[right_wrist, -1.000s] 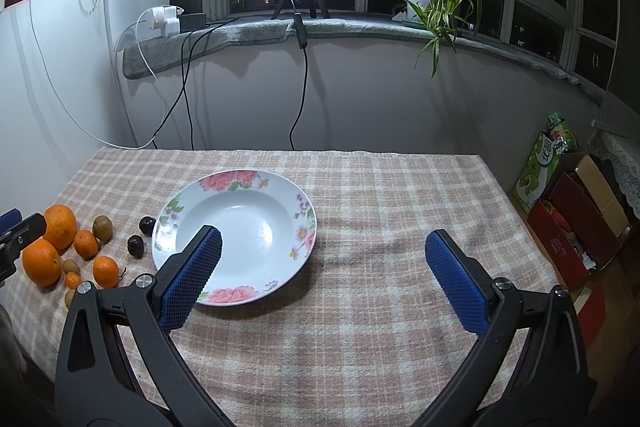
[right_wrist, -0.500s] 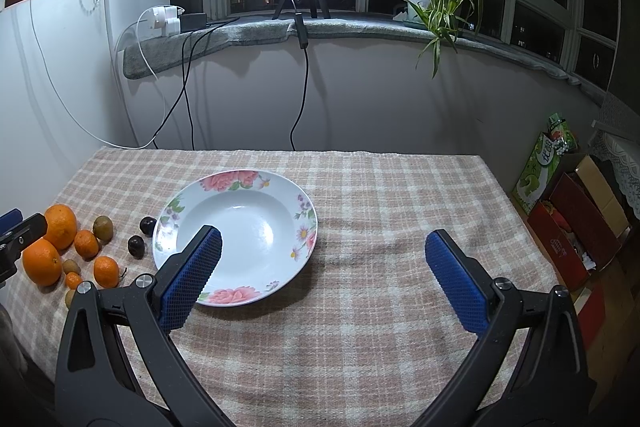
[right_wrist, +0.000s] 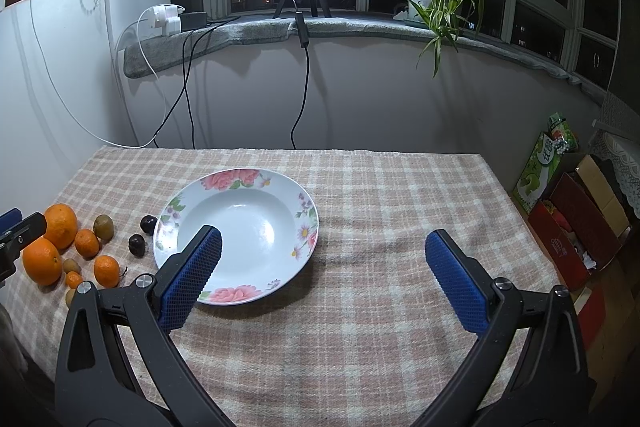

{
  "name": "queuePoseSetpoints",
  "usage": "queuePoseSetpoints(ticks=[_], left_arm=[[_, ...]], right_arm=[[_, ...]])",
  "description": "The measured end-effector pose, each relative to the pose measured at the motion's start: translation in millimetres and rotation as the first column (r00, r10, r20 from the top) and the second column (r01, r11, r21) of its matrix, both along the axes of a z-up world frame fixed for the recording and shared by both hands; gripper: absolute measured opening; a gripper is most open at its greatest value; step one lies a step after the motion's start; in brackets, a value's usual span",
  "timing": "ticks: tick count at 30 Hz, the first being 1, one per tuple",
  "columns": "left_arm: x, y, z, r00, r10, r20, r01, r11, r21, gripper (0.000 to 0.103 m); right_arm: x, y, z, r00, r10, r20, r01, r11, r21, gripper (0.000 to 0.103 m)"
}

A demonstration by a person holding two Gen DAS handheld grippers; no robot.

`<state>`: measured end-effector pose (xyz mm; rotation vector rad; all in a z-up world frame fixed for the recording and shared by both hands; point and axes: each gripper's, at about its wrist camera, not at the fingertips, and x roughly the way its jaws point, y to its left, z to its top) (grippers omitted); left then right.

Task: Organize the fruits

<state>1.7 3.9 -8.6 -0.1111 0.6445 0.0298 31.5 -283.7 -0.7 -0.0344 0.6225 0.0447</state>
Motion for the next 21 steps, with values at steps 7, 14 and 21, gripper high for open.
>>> queuePoseSetpoints(ticks=[7, 14, 21], left_arm=[[-2, 0, 0, 1.0, 0.003, -0.002, -0.003, 1.0, -0.001, 0.084], [0, 4, -1, 1.0, 0.012, -0.011, -0.012, 1.0, -0.007, 0.084], [-2, 11, -6, 0.999, 0.033, -0.023, -0.033, 0.999, -0.01, 0.084]], right_arm=[[1, 1, 0, 1.0, 0.002, -0.002, -0.002, 1.0, -0.002, 0.103], [1, 10, -4, 1.0, 0.012, -0.007, -0.012, 1.0, -0.009, 0.103], [4, 18, -7, 0.999, 0.041, -0.023, -0.041, 0.999, -0.016, 0.103]])
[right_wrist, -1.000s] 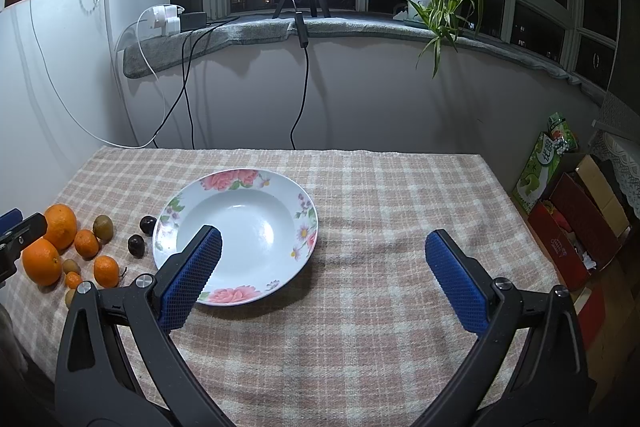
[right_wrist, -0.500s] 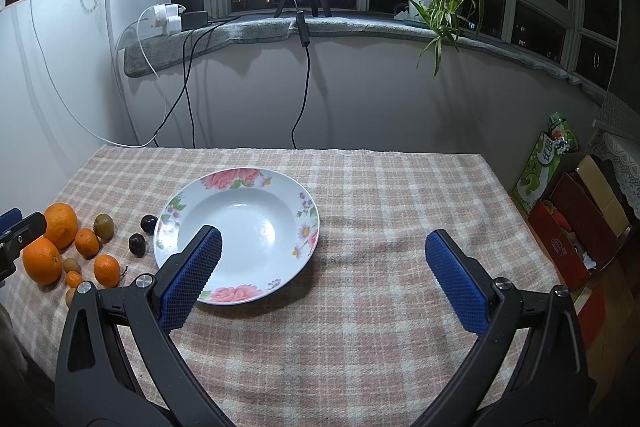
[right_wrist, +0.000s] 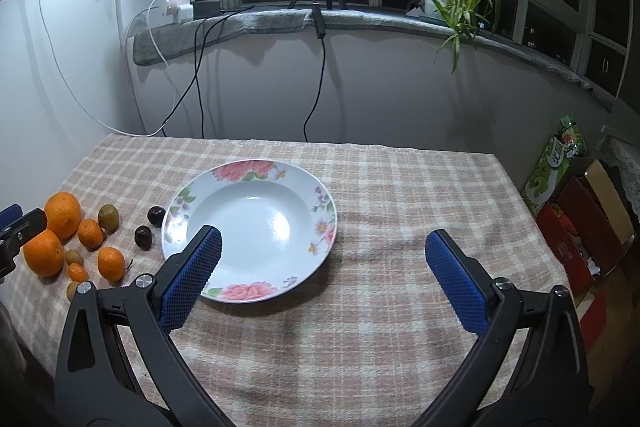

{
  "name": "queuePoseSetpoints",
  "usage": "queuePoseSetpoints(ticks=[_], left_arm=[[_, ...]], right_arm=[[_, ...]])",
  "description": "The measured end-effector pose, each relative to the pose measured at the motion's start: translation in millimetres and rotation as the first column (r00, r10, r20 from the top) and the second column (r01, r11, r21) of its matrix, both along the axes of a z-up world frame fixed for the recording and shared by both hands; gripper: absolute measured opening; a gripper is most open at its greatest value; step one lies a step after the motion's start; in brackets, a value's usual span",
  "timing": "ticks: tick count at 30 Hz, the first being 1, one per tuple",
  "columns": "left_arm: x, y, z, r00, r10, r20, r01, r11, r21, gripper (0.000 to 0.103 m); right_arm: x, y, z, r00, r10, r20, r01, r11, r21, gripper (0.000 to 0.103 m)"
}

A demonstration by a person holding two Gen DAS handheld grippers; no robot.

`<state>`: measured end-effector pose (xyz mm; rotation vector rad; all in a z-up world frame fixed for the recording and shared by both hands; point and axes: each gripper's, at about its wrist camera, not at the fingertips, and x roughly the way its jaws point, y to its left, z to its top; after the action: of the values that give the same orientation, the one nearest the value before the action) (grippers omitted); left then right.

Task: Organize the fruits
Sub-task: 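Move the right tool toward the large orange beside the other orange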

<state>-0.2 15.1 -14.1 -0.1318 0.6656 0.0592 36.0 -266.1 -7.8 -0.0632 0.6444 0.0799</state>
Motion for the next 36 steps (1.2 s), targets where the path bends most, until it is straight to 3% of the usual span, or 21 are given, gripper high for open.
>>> queuePoseSetpoints(ticks=[11, 21, 31, 36], left_arm=[[-9, 19, -4, 0.999, 0.05, -0.009, -0.05, 0.999, -0.008, 0.084], [-27, 51, -18, 0.992, 0.116, -0.045, -0.119, 0.991, -0.055, 0.084], [-39, 79, -37, 0.981, 0.164, -0.102, -0.176, 0.977, -0.122, 0.083], [-39, 90, -44, 0.98, 0.162, -0.119, -0.181, 0.968, -0.174, 0.082]], right_arm=[[4, 22, -1, 0.998, 0.066, -0.015, -0.066, 0.998, -0.012, 0.103], [8, 53, -6, 0.971, 0.233, -0.061, -0.23, 0.972, 0.054, 0.103], [16, 107, -8, 0.875, 0.469, -0.119, -0.446, 0.877, 0.178, 0.103], [22, 136, -13, 0.811, 0.563, -0.162, -0.52, 0.819, 0.245, 0.103]])
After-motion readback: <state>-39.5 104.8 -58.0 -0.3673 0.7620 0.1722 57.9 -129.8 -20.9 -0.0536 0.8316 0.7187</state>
